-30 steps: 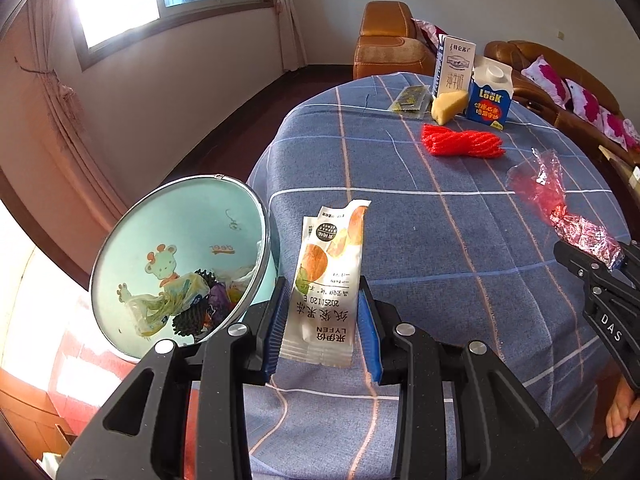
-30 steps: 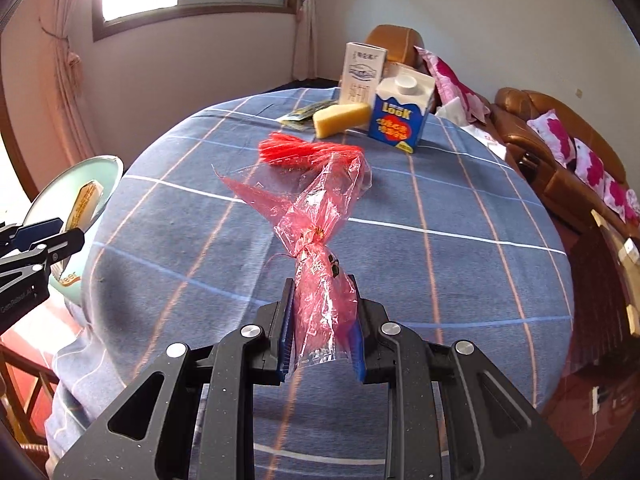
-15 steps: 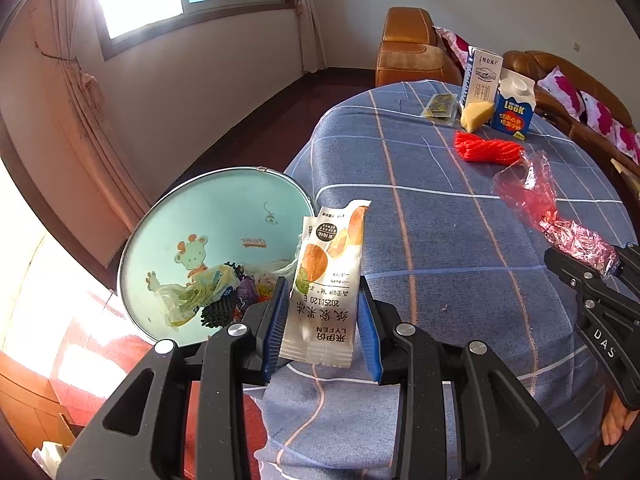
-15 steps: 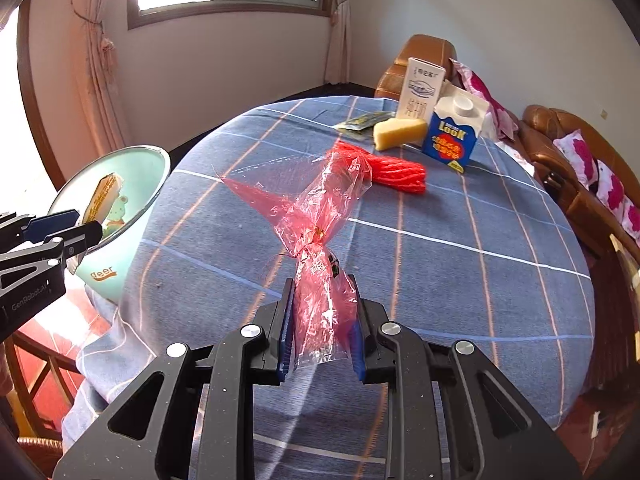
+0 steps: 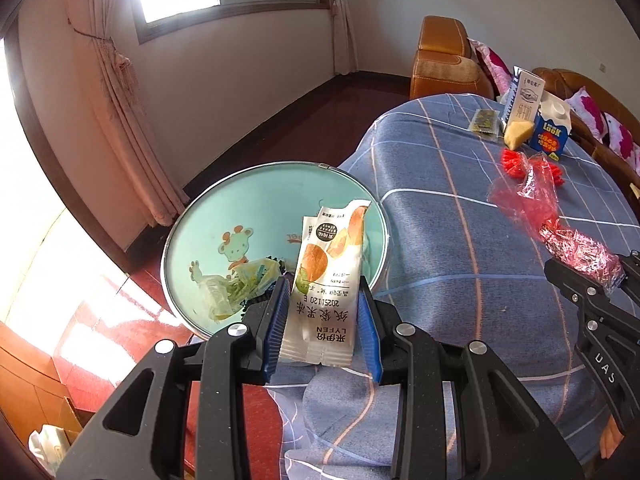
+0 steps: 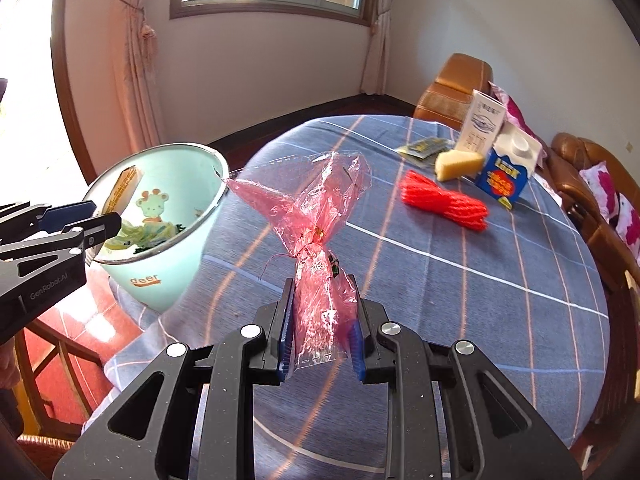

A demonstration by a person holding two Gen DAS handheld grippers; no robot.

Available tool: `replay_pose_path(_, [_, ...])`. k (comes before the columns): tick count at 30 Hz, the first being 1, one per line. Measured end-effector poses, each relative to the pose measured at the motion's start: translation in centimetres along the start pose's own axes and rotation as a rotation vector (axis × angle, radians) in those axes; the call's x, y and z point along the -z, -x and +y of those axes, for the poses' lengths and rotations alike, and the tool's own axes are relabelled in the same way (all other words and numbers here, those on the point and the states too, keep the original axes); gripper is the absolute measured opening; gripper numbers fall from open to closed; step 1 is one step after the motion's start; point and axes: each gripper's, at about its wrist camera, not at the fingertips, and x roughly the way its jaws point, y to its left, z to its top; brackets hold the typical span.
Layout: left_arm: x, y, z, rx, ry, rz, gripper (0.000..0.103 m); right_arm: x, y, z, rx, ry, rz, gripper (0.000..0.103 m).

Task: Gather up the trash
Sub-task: 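Carry the snack packet over the bin with the left tool while the right carries the pink bag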

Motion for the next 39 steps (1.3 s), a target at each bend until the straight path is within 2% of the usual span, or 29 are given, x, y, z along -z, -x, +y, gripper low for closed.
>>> replay_pose_path(22, [-1.1, -1.8, 7.2, -0.091, 0.122, 0.005, 0.033, -4.2, -2.6, 7.1, -0.088, 0.116, -0.023, 0.024])
replay_pose_path(39, [-2.3, -6.2, 8.7, -0.102, 0.155, 0.072, 0.033, -6.8, -7.2, 9.9, -0.126, 0.176, 0.015, 0.024])
